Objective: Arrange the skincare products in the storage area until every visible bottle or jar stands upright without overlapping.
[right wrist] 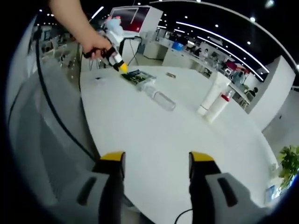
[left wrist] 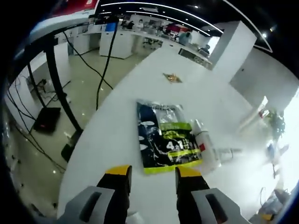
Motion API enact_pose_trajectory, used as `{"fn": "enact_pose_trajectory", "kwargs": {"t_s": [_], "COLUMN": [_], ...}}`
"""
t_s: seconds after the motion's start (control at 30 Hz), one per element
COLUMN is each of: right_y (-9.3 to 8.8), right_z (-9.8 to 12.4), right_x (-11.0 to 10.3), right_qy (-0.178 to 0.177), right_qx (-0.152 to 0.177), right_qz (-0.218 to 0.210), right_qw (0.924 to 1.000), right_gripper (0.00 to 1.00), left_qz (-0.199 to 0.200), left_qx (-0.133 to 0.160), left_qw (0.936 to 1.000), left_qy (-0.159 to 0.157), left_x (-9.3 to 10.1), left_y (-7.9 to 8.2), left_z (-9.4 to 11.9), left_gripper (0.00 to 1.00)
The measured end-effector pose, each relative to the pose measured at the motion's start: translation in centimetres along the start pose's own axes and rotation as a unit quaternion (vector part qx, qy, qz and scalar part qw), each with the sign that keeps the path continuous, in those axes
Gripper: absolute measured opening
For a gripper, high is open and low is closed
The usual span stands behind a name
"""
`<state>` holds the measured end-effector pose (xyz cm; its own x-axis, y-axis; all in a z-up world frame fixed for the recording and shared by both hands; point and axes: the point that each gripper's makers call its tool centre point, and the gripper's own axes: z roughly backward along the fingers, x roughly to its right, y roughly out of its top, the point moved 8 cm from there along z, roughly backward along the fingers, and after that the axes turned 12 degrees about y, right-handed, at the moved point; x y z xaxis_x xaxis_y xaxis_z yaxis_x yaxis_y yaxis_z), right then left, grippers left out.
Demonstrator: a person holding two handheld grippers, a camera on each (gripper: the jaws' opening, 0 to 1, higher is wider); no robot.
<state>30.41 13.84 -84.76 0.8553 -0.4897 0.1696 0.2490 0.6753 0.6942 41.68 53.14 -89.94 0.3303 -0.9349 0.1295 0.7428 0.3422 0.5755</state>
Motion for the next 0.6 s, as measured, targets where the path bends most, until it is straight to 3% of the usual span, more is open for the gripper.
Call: {"fn": "enact_pose_trajectory", "kwargs": {"t_s": [0.33,0.37,0.53,0.6], "right_y": [0.0,0.0,-0.1,0.0], "right_z": [0.1,0.1,0.1,0.3], "right_x": [0.0,0.0,0.1,0.3], "right_qy": [-0.003,-0.005,-0.009,-0.016], "right_qx": [-0.002,-0.003,-0.005,-0.002], "right_qz": [0.005,0.007,0.009,0.010], "right_qw": [1.0000,1.0000,0.9999,0.9998], "right_gripper": [0.55,0.55,0.55,0.55], "left_qz": [0.038,0.044,0.065,0.038], "left_qx": [-0.009,-0.019,-0.008,-0.009], "left_qw": [0.9992,0.9988,0.9978,0.9992], "left_qy": [-0.010,-0.011,-0.009,0.013], "left_x": [-0.1,0.0,0.0,-0.2], "left_y": [-0.2,-0.4,-0.2,-0.2], "left_z": [-1.0,-1.0,-1.5,-1.7], "left_gripper": [0.36,0.34,0.26,0.19]}}
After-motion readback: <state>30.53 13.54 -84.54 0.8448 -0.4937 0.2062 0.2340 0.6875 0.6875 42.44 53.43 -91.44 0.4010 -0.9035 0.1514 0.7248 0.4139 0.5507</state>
